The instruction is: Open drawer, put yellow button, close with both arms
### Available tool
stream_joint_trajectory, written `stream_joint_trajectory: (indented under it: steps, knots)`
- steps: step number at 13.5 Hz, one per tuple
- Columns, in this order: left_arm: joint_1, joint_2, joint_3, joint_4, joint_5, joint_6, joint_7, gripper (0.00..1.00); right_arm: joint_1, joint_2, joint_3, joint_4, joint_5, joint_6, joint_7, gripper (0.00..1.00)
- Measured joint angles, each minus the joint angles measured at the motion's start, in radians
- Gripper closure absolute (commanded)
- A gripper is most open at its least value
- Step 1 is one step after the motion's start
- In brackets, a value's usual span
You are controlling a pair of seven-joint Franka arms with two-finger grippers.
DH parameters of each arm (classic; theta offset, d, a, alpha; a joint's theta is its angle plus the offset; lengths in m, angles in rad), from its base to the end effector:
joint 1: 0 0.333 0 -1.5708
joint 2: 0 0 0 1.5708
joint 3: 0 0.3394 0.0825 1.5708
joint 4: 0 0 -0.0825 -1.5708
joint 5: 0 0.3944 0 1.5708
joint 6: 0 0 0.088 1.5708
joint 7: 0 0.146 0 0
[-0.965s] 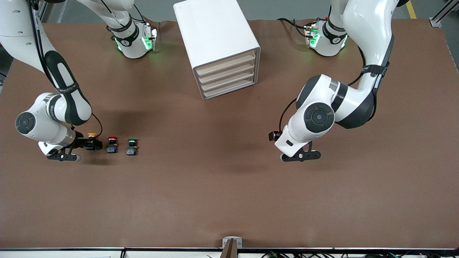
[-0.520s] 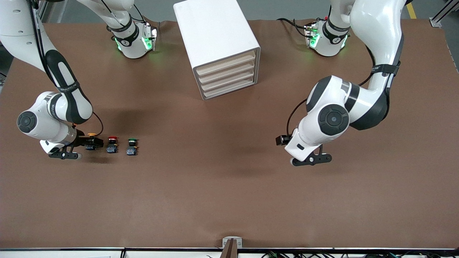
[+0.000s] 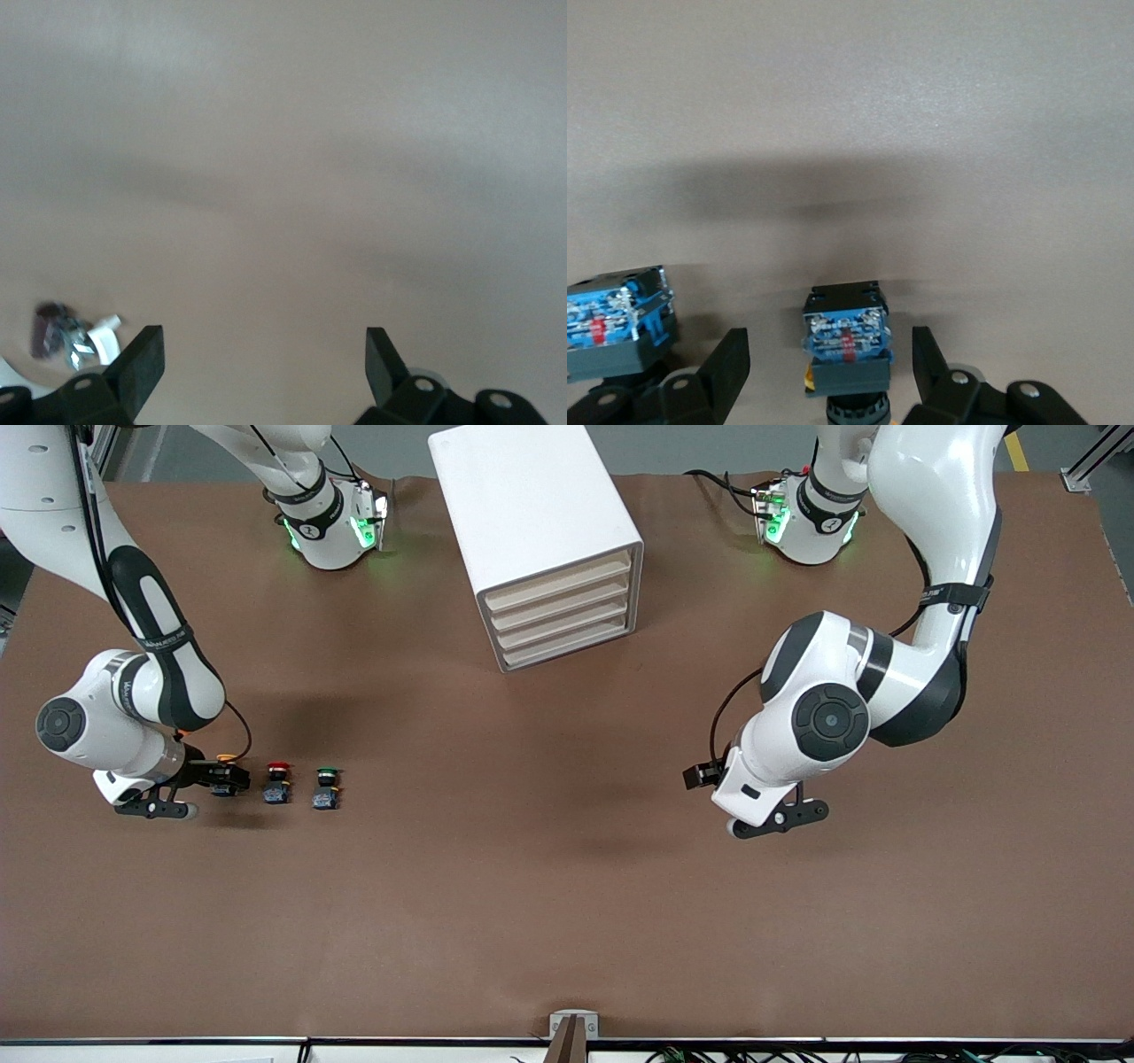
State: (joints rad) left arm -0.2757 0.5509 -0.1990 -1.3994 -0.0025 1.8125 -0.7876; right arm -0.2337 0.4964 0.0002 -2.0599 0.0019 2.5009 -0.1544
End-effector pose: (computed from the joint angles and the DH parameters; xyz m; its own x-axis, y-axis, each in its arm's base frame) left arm 0.6432 -0.3048 0.3590 0.9307 0.3262 -0.1653 0.3282 -0.9445 -0.0160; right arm 0.5843 -0.1389 0.1583 0.9953 -0.0802 -0.0545 -0.0809 -0.9967 -0.0097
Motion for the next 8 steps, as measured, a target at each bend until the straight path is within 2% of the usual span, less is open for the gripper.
stream_joint_trajectory:
  steps: [1, 2, 3, 5, 8]
  knots:
    - [-0.007, 0.002, -0.006, -0.001, -0.011, -0.007, -0.112, 0.0, -0.002, 0.0, 0.0, -0.001, 0.0, 0.0, -0.002, 0.56]
    - [-0.023, 0.003, -0.009, -0.003, -0.022, -0.018, -0.231, 0.0, -0.004, 0.0, 0.0, -0.001, 0.0, 0.0, -0.005, 0.94]
    - [-0.046, 0.006, -0.01, -0.006, -0.029, -0.028, -0.349, 0.0, -0.005, 0.0, 0.0, -0.002, 0.0, 0.0, -0.007, 1.0]
    - [-0.096, 0.017, -0.012, -0.012, -0.057, -0.044, -0.591, 0.0, -0.005, 0.0, 0.0, -0.002, 0.0, 0.0, -0.011, 1.0]
    - [-0.125, 0.047, -0.011, -0.017, -0.178, -0.107, -0.955, 0.0, -0.005, -0.002, 0.0, -0.001, 0.0, -0.001, -0.011, 1.0]
